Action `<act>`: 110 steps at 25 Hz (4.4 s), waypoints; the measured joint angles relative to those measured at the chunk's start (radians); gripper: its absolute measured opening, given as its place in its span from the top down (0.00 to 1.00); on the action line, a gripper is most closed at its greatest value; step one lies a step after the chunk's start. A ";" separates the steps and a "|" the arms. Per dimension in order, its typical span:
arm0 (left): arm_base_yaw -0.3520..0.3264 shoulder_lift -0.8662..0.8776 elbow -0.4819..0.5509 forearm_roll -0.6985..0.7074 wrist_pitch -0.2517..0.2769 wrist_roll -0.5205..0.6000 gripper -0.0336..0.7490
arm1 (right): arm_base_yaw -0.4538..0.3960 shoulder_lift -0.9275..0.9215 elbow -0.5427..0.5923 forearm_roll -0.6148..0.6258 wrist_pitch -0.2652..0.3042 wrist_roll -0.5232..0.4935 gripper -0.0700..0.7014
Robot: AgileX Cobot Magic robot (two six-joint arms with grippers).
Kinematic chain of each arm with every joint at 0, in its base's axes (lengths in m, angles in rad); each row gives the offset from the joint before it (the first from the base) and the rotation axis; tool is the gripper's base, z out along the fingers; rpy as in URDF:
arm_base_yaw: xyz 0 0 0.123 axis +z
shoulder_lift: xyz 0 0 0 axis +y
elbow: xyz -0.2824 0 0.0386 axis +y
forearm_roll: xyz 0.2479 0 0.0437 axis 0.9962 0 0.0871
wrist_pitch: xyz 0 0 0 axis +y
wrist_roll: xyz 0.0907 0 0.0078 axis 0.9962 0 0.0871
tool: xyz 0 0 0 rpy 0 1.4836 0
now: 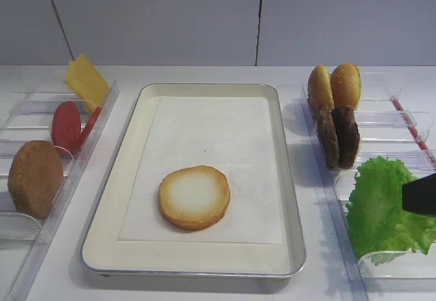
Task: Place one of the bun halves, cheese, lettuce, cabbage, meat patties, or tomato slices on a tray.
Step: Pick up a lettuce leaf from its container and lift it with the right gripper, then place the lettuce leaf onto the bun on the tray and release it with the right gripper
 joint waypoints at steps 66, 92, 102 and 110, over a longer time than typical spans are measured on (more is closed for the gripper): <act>0.000 0.000 0.002 0.000 0.000 0.000 0.53 | 0.024 0.380 -0.258 0.163 0.072 -0.246 0.83; 0.000 0.000 0.002 0.000 0.000 0.000 0.53 | 0.687 0.937 -0.609 0.367 -0.290 -0.256 0.83; 0.000 0.000 0.002 0.000 0.000 0.000 0.53 | 0.687 1.063 -0.631 0.394 -0.299 -0.361 0.83; 0.000 0.000 0.002 0.000 0.000 0.000 0.53 | 0.687 1.072 -0.631 0.205 -0.346 -0.284 0.83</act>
